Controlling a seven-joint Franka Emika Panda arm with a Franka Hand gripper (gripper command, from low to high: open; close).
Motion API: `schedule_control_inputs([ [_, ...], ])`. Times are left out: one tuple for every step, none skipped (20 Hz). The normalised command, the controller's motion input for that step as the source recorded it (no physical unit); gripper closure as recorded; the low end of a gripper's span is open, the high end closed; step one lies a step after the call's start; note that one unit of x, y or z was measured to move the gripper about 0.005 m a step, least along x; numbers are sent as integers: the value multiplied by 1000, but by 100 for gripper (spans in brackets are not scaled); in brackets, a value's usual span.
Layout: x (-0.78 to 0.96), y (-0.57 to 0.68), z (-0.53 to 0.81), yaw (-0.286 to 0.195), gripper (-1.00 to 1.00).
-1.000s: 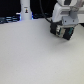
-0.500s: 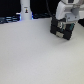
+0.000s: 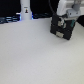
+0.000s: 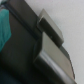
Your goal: Open the kcup holder, insert the kcup into the holder, and close the kcup holder
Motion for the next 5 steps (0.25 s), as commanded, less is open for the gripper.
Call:
schedule_control_inputs([
  [300,29,186,-24,-100],
  [-80,0,0,33,-100],
  [0,0,0,15,-100],
  [0,0,0,1,-100],
  [0,0,0,0,-100],
])
